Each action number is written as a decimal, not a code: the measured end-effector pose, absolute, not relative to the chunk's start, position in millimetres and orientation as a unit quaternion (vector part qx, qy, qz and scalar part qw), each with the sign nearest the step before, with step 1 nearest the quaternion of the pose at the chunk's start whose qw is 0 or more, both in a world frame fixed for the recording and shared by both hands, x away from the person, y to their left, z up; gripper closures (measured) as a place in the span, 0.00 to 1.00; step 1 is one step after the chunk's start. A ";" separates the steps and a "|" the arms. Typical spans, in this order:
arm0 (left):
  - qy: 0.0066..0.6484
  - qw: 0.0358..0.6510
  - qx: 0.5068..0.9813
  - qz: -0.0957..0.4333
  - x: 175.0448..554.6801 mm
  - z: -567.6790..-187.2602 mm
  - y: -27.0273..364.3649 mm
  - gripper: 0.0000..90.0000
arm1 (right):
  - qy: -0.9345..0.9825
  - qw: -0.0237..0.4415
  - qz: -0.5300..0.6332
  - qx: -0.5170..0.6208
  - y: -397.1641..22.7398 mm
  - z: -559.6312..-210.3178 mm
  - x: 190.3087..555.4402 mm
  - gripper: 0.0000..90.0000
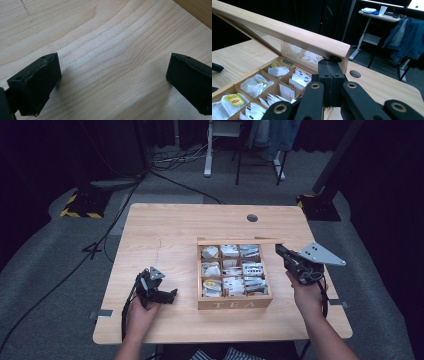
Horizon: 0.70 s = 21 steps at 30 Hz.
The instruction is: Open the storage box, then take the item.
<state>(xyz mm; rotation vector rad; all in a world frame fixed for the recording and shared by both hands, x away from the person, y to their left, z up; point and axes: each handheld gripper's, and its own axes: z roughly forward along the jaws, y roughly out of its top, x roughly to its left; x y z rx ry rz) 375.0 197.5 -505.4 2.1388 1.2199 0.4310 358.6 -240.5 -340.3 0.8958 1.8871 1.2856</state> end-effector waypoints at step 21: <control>0.463 0.315 0.812 0.164 375.0 -505.3 197.5 0.00 | 0.715 0.330 0.508 0.348 -243.3 -339.5 364.3 1.00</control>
